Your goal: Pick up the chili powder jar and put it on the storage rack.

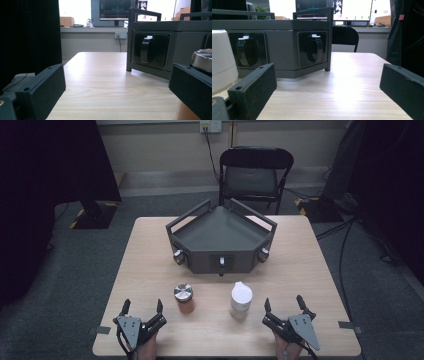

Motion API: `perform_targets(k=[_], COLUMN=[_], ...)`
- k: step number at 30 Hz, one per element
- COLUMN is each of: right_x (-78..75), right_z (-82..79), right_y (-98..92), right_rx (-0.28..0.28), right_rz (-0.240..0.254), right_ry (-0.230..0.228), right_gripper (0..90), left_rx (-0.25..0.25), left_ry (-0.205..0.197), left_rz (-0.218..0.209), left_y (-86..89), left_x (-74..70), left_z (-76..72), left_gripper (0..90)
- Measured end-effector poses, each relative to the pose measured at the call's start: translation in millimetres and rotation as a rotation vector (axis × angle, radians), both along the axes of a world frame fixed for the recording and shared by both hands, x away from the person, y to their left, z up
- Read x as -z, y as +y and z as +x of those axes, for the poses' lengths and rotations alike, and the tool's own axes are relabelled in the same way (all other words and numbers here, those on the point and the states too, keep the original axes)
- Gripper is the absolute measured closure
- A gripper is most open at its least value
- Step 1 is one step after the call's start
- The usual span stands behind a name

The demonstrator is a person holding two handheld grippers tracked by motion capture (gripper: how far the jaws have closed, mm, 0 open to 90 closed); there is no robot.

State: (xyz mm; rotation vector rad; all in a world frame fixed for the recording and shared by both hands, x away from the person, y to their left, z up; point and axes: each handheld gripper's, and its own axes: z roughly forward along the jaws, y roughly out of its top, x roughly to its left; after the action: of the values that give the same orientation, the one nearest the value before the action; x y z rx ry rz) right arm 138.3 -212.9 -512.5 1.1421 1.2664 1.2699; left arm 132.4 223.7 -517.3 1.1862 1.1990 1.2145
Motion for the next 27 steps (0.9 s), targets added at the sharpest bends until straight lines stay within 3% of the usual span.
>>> perform_targets(k=[23, 27], right_x=[1.7, 1.6], right_z=[-0.7, -0.7], right_y=[-0.6, -0.3], right_rx=[-0.001, 0.0], right_rz=[0.004, 0.004], right_ry=[-0.009, -0.009], right_gripper=[0.0, 0.0], left_rx=[-0.013, 0.003], left_ry=[0.001, 0.003], left_rz=[0.0, -0.006], left_y=[-2.2, 1.0], left_x=[-0.2, -0.7], left_z=[0.4, 0.9], left_gripper=[0.0, 0.0])
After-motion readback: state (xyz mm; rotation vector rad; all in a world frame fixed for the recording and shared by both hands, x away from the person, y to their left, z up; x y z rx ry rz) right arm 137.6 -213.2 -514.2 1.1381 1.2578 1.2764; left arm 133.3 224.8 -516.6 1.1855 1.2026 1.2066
